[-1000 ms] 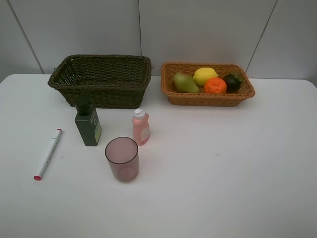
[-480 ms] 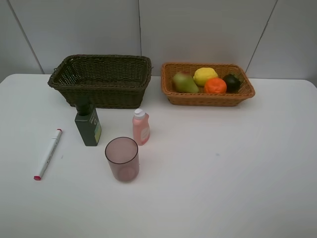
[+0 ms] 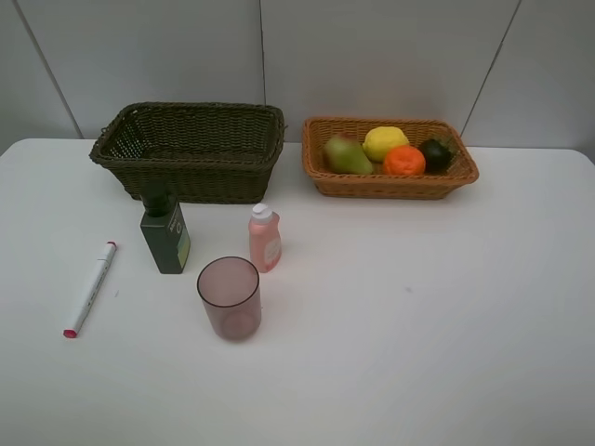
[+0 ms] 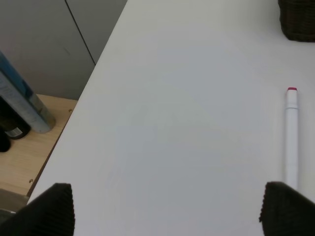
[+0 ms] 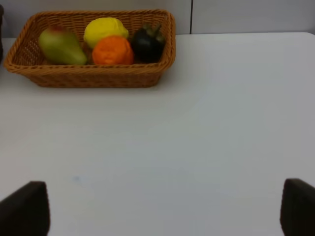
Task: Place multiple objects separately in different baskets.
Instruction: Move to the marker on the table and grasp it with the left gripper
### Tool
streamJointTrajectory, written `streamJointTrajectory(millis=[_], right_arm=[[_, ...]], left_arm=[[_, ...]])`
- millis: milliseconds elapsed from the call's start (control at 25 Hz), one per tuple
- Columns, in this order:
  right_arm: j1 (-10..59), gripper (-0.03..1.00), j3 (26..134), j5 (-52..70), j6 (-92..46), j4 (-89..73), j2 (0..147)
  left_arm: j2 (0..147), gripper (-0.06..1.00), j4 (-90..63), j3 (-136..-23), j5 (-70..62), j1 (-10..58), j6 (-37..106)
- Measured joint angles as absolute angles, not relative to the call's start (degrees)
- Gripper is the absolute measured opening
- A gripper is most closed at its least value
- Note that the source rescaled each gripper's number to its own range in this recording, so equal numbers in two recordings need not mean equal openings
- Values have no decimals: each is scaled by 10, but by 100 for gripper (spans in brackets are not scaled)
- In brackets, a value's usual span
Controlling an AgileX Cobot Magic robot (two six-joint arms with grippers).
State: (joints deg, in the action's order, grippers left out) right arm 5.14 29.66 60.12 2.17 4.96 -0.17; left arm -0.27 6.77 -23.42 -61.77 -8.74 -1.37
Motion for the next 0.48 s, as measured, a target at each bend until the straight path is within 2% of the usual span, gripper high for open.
streamJointTrajectory(millis=[200,480], right_arm=[[51,100,297,601,22,50,-2],[51,100,297,601,22,50,-2]], left_arm=[[18,100,61,-258,-614,-87,-12],[210,100,5,-371,-602,-87,0]])
